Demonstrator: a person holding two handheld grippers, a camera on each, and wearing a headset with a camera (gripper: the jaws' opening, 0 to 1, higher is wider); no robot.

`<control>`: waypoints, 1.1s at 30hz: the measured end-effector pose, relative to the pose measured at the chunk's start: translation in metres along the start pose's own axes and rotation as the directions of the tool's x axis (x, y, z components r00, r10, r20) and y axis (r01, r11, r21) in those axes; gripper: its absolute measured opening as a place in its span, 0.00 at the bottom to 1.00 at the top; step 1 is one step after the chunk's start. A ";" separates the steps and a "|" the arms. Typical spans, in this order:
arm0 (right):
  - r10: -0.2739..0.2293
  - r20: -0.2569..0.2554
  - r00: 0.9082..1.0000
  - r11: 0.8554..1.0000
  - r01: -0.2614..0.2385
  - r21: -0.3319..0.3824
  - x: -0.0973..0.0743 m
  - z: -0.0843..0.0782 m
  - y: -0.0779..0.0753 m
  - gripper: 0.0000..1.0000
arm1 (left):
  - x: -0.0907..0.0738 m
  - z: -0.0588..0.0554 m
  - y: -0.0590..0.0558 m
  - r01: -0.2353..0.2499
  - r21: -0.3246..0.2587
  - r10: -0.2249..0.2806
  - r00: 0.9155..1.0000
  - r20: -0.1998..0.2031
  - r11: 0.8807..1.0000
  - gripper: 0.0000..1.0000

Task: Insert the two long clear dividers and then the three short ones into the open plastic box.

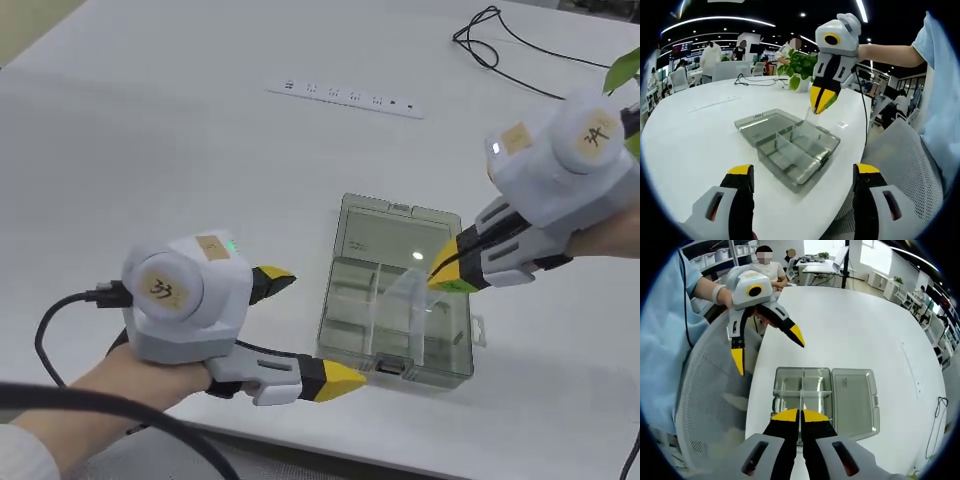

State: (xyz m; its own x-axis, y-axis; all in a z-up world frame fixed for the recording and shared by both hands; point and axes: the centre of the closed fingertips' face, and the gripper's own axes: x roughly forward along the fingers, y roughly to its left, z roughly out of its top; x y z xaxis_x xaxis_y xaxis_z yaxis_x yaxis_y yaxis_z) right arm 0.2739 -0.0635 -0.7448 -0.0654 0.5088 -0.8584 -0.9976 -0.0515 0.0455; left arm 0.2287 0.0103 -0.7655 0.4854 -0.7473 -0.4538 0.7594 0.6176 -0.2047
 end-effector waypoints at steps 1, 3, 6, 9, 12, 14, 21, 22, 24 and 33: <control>0.002 -0.003 1.000 1.000 -0.002 0.002 0.001 -0.001 0.000 0.02 | 0.000 -0.001 0.000 0.000 -0.002 0.000 1.000 0.000 1.000 0.82; 0.000 -0.002 1.000 1.000 0.000 0.002 0.002 0.000 0.001 0.02 | 0.000 -0.001 0.000 0.002 -0.005 -0.002 1.000 -0.001 1.000 0.82; 0.000 -0.003 1.000 1.000 0.000 0.007 0.004 -0.002 -0.001 0.02 | 0.000 -0.002 0.000 0.001 -0.007 -0.001 1.000 0.000 1.000 0.81; 0.004 0.003 1.000 1.000 -0.004 0.011 0.005 0.000 0.001 0.02 | 0.000 -0.002 0.000 0.002 -0.010 -0.002 1.000 0.000 1.000 0.80; 0.004 -0.005 1.000 1.000 -0.004 0.008 0.007 -0.003 0.000 0.02 | 0.000 -0.002 0.000 0.003 -0.011 -0.003 1.000 0.000 1.000 0.80; 0.009 -0.004 1.000 1.000 -0.008 0.015 0.007 -0.003 0.001 0.02 | -0.001 -0.003 0.000 0.004 -0.010 -0.004 1.000 -0.002 1.000 0.79; 0.004 -0.006 1.000 1.000 -0.004 0.007 0.011 -0.004 0.003 0.02 | -0.001 -0.003 -0.001 0.005 -0.017 -0.005 1.000 0.000 1.000 0.79; 0.004 -0.006 1.000 1.000 -0.003 0.006 0.012 -0.004 0.004 0.02 | -0.001 -0.003 -0.001 0.005 -0.018 -0.005 1.000 -0.001 1.000 0.79; -0.002 -0.007 1.000 1.000 0.002 0.001 0.013 -0.003 0.005 0.02 | -0.001 -0.004 -0.001 0.006 -0.018 -0.006 1.000 -0.003 1.000 0.78; 0.003 -0.010 1.000 1.000 -0.003 0.003 0.016 0.001 0.005 0.02 | -0.001 -0.004 -0.002 0.008 -0.022 -0.008 1.000 -0.004 1.000 0.78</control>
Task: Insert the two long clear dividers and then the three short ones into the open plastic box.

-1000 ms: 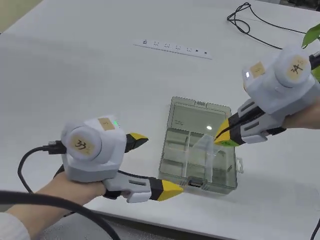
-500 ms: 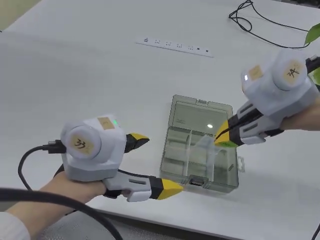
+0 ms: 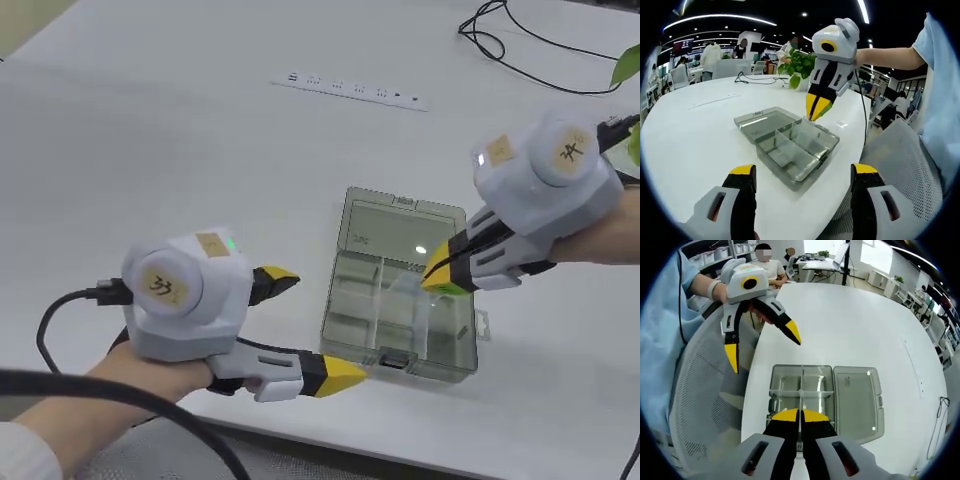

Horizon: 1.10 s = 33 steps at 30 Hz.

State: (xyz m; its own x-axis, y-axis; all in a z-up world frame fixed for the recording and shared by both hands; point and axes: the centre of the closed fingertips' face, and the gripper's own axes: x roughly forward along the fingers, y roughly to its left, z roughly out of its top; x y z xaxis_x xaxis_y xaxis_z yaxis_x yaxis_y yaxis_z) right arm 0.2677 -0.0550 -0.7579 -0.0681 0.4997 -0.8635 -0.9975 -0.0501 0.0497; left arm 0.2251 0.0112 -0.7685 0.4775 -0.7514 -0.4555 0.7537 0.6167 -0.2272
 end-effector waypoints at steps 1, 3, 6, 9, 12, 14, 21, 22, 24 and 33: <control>-0.004 0.002 1.000 1.000 0.004 -0.003 0.000 0.001 0.000 0.02 | 0.000 0.000 0.000 0.000 0.002 0.000 1.000 0.001 1.000 0.78; -0.002 0.002 1.000 1.000 0.002 -0.001 0.001 0.001 0.000 0.02 | 0.000 0.000 0.000 -0.002 0.001 0.002 1.000 0.002 1.000 0.78; -0.002 0.003 1.000 1.000 0.002 -0.004 0.002 0.001 -0.002 0.02 | -0.001 0.000 0.001 -0.003 0.001 0.003 1.000 0.003 1.000 0.78; -0.002 0.005 1.000 1.000 0.002 -0.005 0.004 0.001 -0.003 0.02 | -0.001 0.000 0.001 -0.003 0.002 0.003 1.000 0.003 1.000 0.77; 0.003 0.003 1.000 1.000 -0.003 -0.002 0.007 0.000 -0.005 0.02 | -0.001 0.000 0.001 -0.003 0.000 0.003 1.000 0.001 1.000 0.77; 0.001 -0.005 1.000 1.000 -0.001 -0.010 0.011 -0.001 -0.006 0.02 | -0.001 -0.001 0.001 -0.002 -0.004 0.002 1.000 0.000 1.000 0.77; 0.003 -0.026 1.000 1.000 -0.004 -0.012 0.020 -0.004 -0.004 0.02 | -0.002 -0.001 0.001 -0.003 -0.004 0.003 1.000 0.000 1.000 0.77; 0.004 -0.030 1.000 1.000 -0.004 -0.012 0.022 -0.005 -0.004 0.03 | -0.002 -0.001 0.001 -0.002 -0.005 0.002 1.000 0.001 1.000 0.77; 0.003 -0.036 0.999 1.000 -0.003 -0.009 0.023 -0.005 -0.002 0.03 | -0.002 -0.001 0.001 -0.004 -0.003 0.004 1.000 0.003 1.000 0.77; 0.007 -0.071 0.997 1.000 -0.008 -0.015 0.033 -0.008 0.003 0.03 | -0.002 -0.001 0.001 0.001 -0.001 -0.001 1.000 -0.001 1.000 0.79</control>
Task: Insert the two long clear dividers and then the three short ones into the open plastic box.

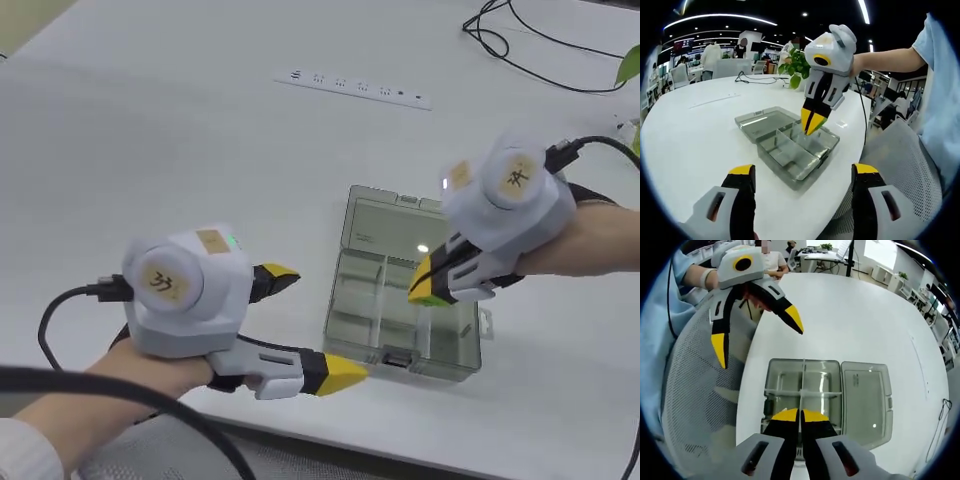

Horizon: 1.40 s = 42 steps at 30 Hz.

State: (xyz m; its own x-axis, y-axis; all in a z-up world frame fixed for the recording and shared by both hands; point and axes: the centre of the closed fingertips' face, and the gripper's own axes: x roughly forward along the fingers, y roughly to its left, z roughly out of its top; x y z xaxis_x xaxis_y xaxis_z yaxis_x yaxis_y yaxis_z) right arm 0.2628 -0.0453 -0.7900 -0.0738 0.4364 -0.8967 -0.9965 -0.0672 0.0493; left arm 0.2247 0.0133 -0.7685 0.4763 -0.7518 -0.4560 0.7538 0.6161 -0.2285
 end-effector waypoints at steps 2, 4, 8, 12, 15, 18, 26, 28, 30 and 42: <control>0.001 -0.004 1.000 1.000 -0.001 -0.002 0.002 -0.001 -0.001 0.03 | 0.000 0.001 0.000 -0.001 0.002 0.001 1.000 0.001 1.000 0.81; 0.004 -0.010 1.000 1.000 -0.004 -0.002 0.003 -0.003 -0.003 0.03 | 0.000 0.001 0.001 -0.001 0.001 0.001 1.000 0.002 1.000 0.82; 0.006 -0.017 1.000 1.000 -0.006 0.001 0.006 -0.004 -0.003 0.03 | 0.000 0.002 0.003 -0.003 0.004 0.003 1.000 0.004 1.000 0.84; 0.008 -0.029 1.000 1.000 -0.007 0.001 0.009 -0.007 -0.004 0.03 | 0.000 0.004 0.003 -0.003 0.007 0.003 1.000 0.005 1.000 0.86; 0.008 -0.035 0.999 1.000 -0.008 0.001 0.011 -0.009 -0.005 0.03 | 0.000 0.004 0.003 -0.005 0.005 0.005 1.000 0.005 1.000 0.88; 0.007 -0.034 0.999 1.000 -0.007 0.005 0.011 -0.009 -0.005 0.03 | 0.000 0.004 0.003 -0.006 0.004 0.006 1.000 0.006 1.000 0.90; -0.008 -0.045 0.999 1.000 0.008 -0.001 0.014 -0.011 -0.006 0.02 | 0.000 0.004 0.004 -0.015 0.004 0.015 1.000 0.010 1.000 0.93; -0.011 -0.043 0.999 1.000 0.011 0.004 0.014 -0.011 -0.006 0.02 | 0.000 0.003 0.005 -0.016 0.004 0.016 1.000 0.010 1.000 0.93; -0.018 -0.045 0.999 1.000 0.018 0.003 0.015 -0.012 -0.006 0.02 | 0.000 0.003 0.004 -0.013 0.005 0.013 1.000 0.009 1.000 0.92; -0.029 -0.047 0.998 0.999 0.029 -0.018 0.016 -0.013 -0.006 0.02 | 0.001 0.006 0.003 -0.011 0.009 0.011 1.000 0.015 1.000 0.91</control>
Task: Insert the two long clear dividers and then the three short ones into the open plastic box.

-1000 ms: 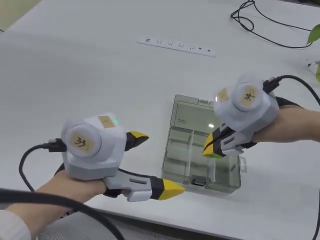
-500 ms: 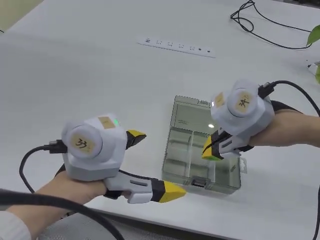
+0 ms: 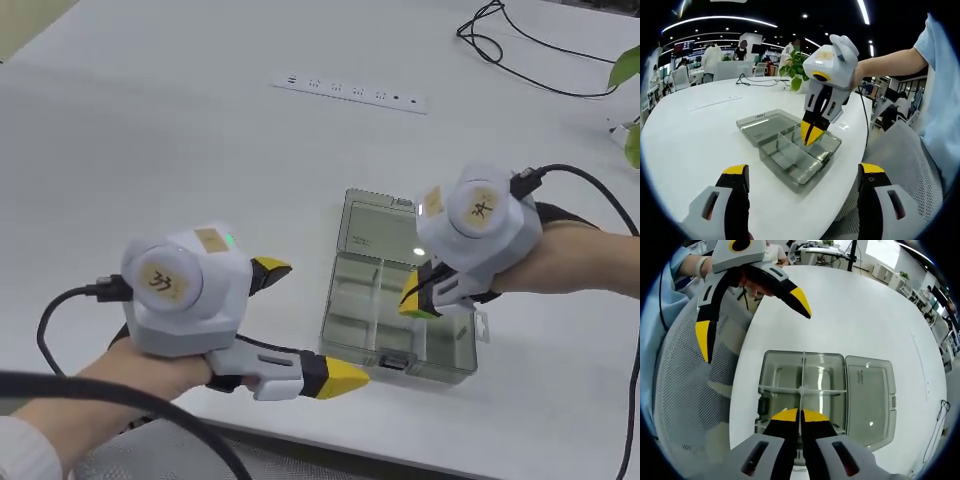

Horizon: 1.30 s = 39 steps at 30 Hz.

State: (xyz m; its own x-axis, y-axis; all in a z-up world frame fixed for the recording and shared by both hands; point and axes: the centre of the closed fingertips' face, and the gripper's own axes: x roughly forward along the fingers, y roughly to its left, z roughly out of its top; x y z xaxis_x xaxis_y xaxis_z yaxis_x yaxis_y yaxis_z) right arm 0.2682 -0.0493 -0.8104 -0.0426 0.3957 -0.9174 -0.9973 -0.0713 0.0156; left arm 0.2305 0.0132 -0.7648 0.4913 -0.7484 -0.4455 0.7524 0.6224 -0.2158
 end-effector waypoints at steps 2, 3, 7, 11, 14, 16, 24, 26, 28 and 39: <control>-0.001 0.002 1.000 1.000 0.001 -0.006 0.000 0.000 0.000 0.03 | 0.000 0.000 0.000 0.001 0.003 -0.001 1.000 -0.002 1.000 0.91; -0.001 0.004 1.000 1.000 0.001 -0.018 0.000 0.000 0.000 0.03 | 0.000 0.000 -0.001 0.002 0.004 -0.002 1.000 -0.002 1.000 0.91; -0.007 -0.004 1.000 0.999 0.007 -0.041 0.004 -0.004 0.002 0.08 | 0.000 0.000 -0.001 0.002 0.003 -0.002 1.000 -0.003 1.000 0.91; -0.023 0.067 0.998 0.999 0.025 -0.024 0.000 0.002 0.003 0.20 | -0.002 0.000 -0.001 0.000 0.003 0.000 1.000 -0.006 1.000 0.91; -0.040 0.112 0.993 0.999 0.041 0.000 -0.004 0.005 0.002 0.30 | -0.002 -0.001 -0.001 -0.001 0.001 0.001 1.000 -0.006 1.000 0.91; -0.060 0.123 0.991 0.998 0.060 0.007 -0.008 0.004 0.000 0.32 | -0.002 -0.001 -0.001 0.000 0.000 0.000 1.000 -0.010 1.000 0.91; -0.113 0.268 0.957 0.992 0.093 0.087 -0.022 0.012 -0.001 0.69 | -0.001 0.000 -0.002 0.005 0.003 -0.005 1.000 -0.010 1.000 0.91; -0.123 0.286 0.950 0.991 0.100 0.093 -0.025 0.012 0.000 0.78 | -0.001 0.000 -0.002 0.007 0.004 -0.007 1.000 -0.012 1.000 0.91; -0.135 0.297 0.945 0.988 0.106 0.111 -0.025 0.010 -0.001 0.82 | -0.001 0.001 -0.001 0.007 0.004 -0.007 1.000 -0.013 1.000 0.91; -0.209 0.333 0.920 0.969 0.149 0.197 -0.044 -0.008 -0.004 0.97 | -0.001 0.003 0.000 0.006 0.004 -0.006 1.000 -0.009 1.000 0.91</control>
State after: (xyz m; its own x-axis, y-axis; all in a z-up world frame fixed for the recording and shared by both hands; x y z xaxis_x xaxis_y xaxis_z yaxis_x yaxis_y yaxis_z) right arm 0.2749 -0.0736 -0.7738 0.1492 0.6833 -0.7148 -0.9845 0.1700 -0.0430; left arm 0.2307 0.0132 -0.7618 0.4829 -0.7501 -0.4517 0.7573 0.6168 -0.2147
